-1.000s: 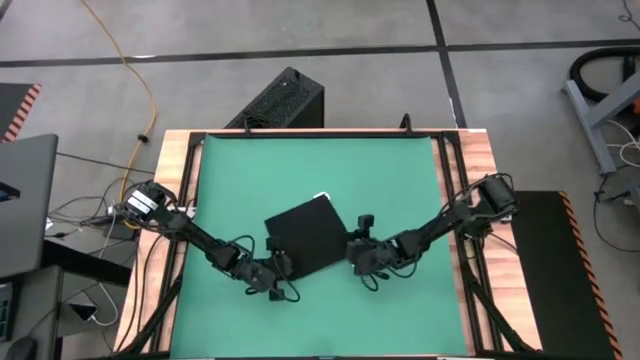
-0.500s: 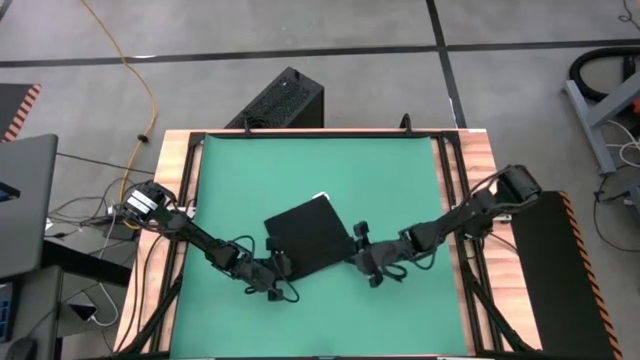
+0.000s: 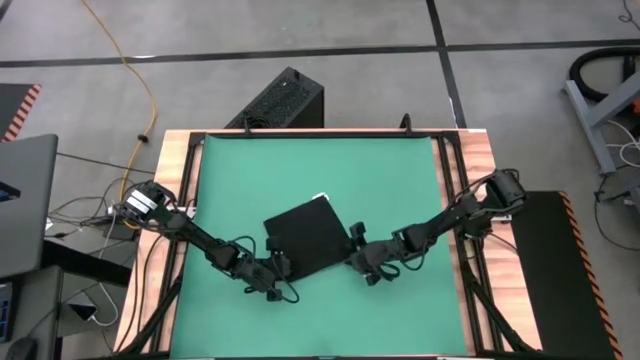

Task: Roll towel into tight, uniform cylinder
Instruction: Roll the black towel

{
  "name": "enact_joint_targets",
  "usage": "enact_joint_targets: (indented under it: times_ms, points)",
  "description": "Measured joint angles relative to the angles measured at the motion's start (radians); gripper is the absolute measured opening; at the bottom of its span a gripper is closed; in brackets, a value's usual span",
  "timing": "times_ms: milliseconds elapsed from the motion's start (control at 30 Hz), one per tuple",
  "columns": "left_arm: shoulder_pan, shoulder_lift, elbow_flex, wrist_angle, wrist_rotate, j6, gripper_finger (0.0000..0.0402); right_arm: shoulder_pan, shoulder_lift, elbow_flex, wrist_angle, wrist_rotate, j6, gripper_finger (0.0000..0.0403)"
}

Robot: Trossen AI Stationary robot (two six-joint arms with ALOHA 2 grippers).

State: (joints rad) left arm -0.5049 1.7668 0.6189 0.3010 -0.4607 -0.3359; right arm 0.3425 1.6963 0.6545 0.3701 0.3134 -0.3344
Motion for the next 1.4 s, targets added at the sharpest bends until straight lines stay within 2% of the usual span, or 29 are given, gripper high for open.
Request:
enact_joint_targets:
  times_ms: [167, 500, 667, 1000, 1100, 1233, 1400]
  points:
    - [0.001, 0.000, 0.000, -0.011, 0.012, 0.004, 0.0000, 0.007, 0.039, 0.001, 0.016, 0.075, -0.040, 0.0244]
    - [0.002, -0.001, 0.001, -0.050, 0.045, 0.017, 0.0000, -0.058, 0.149, -0.017, 0.036, 0.041, -0.008, 0.0239]
    - [0.002, -0.001, -0.001, -0.057, 0.057, 0.042, 0.0000, -0.060, 0.167, -0.016, 0.038, 0.043, 0.099, 0.0188]
    - [0.001, -0.008, -0.002, 0.000, 0.095, 0.069, 0.0000, -0.047, 0.167, -0.018, 0.035, 0.064, 0.373, 0.0020]
    - [-0.004, -0.038, -0.004, 0.025, 0.125, 0.077, 0.0000, -0.021, 0.168, -0.015, 0.032, 0.077, 0.459, 0.0016]
    - [-0.019, -0.104, 0.012, 0.025, 0.114, 0.103, 0.0000, 0.024, 0.170, 0.001, 0.014, 0.082, 0.569, 0.0024]
    - [-0.027, -0.144, 0.016, 0.038, -0.023, 0.141, 0.0000, 0.068, 0.163, 0.042, -0.046, 0.077, 0.712, 0.0016]
